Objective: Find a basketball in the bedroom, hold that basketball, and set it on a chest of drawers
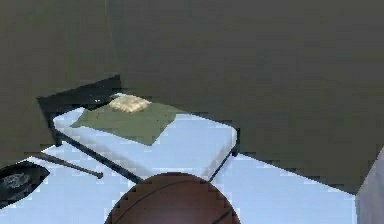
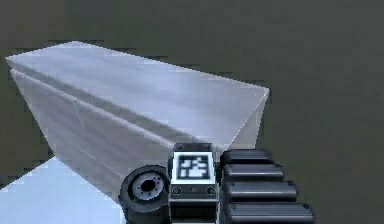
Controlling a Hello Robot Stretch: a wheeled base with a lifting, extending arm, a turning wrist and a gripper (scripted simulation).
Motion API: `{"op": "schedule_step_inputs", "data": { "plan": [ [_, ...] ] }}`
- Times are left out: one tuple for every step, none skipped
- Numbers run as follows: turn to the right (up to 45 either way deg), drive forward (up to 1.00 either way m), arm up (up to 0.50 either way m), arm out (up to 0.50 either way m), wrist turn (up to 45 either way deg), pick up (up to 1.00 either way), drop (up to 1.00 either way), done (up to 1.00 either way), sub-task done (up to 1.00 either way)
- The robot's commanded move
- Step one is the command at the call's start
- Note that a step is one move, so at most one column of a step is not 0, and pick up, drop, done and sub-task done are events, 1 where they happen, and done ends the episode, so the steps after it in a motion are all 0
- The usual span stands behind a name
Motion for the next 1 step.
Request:
{"op": "schedule_step_inputs", "data": {
  "plan": [
    [-24.0, 0.00, 0.00, 0.00, 0.0, 0.00, 0.00, 0.00, 0.00]
  ]
}}
